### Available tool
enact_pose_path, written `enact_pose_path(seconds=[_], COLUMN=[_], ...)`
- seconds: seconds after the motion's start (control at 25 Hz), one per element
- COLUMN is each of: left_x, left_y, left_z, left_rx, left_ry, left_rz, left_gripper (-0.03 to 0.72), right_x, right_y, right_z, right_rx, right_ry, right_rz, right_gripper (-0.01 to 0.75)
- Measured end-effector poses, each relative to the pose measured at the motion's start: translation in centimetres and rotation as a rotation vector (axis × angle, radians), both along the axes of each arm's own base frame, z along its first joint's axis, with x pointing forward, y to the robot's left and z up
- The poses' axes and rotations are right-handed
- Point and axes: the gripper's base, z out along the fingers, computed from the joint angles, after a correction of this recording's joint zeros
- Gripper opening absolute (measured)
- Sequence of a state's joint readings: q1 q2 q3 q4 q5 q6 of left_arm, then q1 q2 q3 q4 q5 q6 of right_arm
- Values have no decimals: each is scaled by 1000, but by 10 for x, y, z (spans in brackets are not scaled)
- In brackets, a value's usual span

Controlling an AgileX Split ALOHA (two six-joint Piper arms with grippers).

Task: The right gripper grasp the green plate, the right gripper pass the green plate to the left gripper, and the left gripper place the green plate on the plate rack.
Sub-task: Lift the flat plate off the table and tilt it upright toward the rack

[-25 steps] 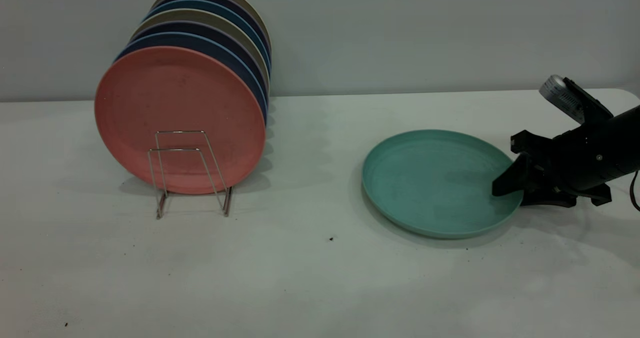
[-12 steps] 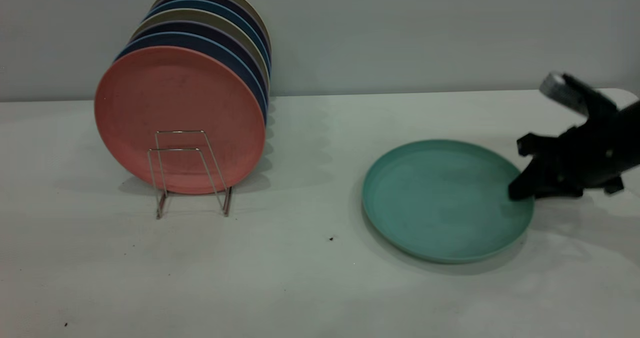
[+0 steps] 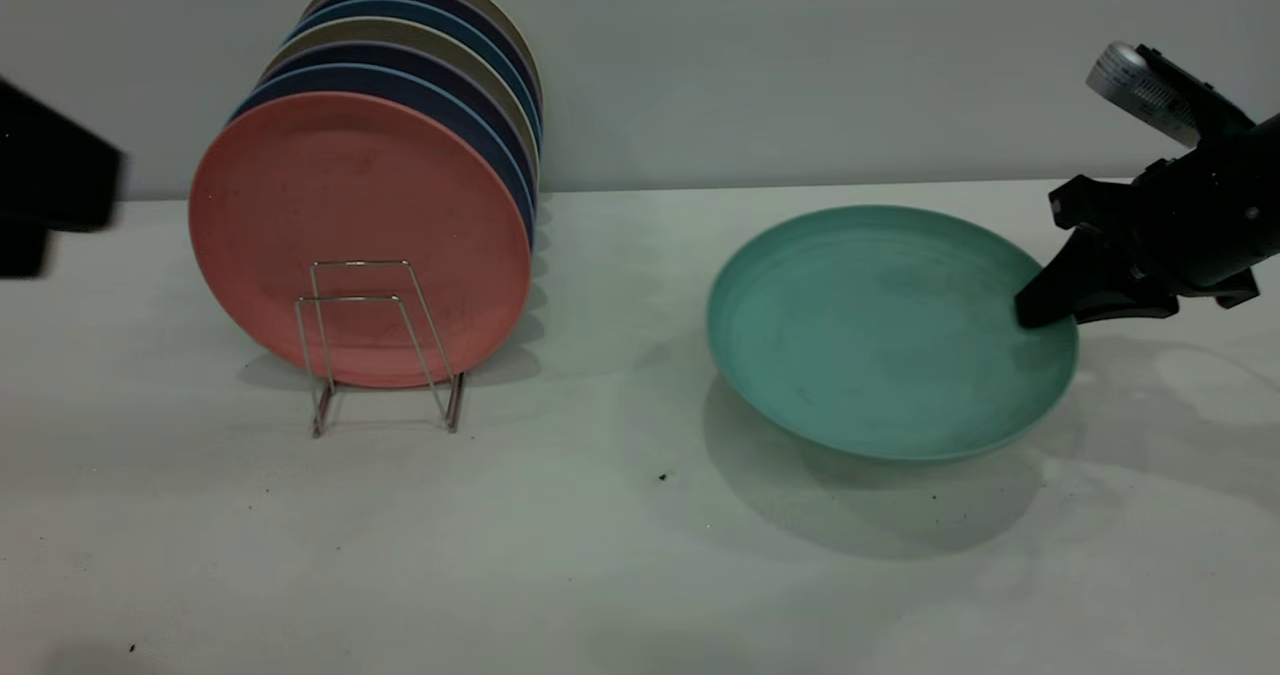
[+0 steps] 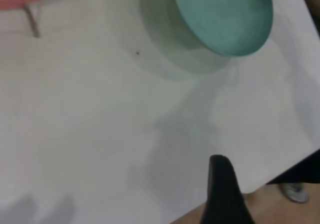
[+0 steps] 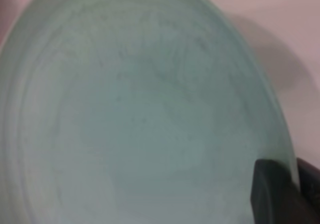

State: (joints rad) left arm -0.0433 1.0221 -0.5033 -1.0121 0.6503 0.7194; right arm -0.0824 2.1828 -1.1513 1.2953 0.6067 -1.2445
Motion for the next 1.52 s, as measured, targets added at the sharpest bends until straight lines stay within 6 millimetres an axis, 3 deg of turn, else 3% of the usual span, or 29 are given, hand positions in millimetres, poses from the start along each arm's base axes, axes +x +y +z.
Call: enact_pose_path(seconds=[0.32,0.6,1.04,1.52], left_x=[35,56,95,111], left_y=[-6,-9,-11,-11], left_z=[-39,-61,-67,-81], left_rx=[-86,-138,-149,-175], left_ry=[137,149,150,189], left_rz=[17,45,56,92], left_gripper=[501,501,485,485], right_x=[-6,-11,-3,-4], right_y=[16,54,114,162], right_z=[4,5,36,56], right_rx=[111,118,237,319], right_ry=[41,49,-8,-40], right_rz=[78,167,354,412], right_gripper=[13,13,13,13])
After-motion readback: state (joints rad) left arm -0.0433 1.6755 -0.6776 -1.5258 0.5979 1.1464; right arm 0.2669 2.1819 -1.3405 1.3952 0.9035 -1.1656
